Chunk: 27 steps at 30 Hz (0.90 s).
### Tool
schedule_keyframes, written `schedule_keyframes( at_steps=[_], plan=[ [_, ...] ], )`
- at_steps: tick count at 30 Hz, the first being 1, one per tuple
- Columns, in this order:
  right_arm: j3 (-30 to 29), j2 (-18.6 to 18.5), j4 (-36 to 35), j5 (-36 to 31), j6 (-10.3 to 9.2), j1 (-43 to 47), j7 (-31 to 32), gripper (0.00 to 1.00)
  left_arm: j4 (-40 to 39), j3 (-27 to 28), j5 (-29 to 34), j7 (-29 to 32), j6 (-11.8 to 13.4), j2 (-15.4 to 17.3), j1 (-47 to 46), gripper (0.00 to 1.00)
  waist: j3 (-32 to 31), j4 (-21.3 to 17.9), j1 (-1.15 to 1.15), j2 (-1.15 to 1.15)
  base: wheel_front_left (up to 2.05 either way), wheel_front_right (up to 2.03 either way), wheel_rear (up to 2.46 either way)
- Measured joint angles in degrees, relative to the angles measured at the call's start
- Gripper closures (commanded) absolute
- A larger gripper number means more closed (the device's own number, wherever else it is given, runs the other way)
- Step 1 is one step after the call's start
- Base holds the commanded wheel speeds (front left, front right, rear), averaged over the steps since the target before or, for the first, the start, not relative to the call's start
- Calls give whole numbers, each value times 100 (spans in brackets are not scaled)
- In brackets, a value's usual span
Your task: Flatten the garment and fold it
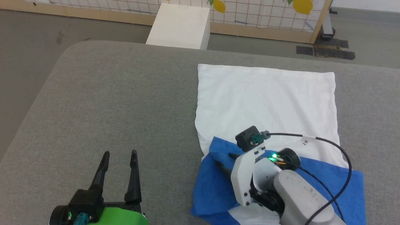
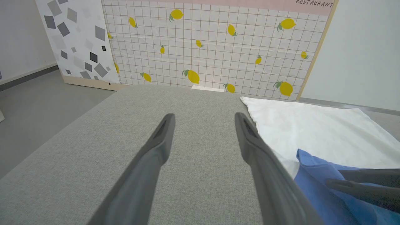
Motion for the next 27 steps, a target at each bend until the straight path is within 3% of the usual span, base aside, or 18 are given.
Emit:
schedule_keyframes(
  at_steps=[5, 10, 13, 16, 22, 27],
  plan=[
    [74, 33, -56, 264, 1, -345, -111, 0, 2, 10, 1, 2, 1, 11, -15, 0, -15, -65, 0, 0, 0, 0, 0],
    [-770, -236, -867, 220, 1, -472, -270, 0, -89, -14, 4, 35, 2, 41, -45, 0, -10, -321, 0, 0, 0, 0, 0],
    [-1558, -645, -1602, -197, 1, -277, -470, 0, -119, -53, 13, 52, 8, 48, -60, 0, -2, -483, 0, 0, 0, 0, 0],
    [-2401, -826, -2318, -693, 1, 153, -569, 0, -127, -70, 20, 52, 7, 68, -77, 0, 16, -638, 0, 0, 0, 0, 0],
    [-3983, -338, -3888, -1567, 1, 1489, -901, 0, -112, -93, 47, 22, 7, 83, -103, 0, 96, -886, 0, 0, 0, 0, 0],
    [-4548, -2, -4671, -1920, 1, 2584, -1302, 0, -83, -65, 15, -103, 2, 69, -30, 0, 185, -1042, 0, 0, 0, 0, 0]
  ],
)
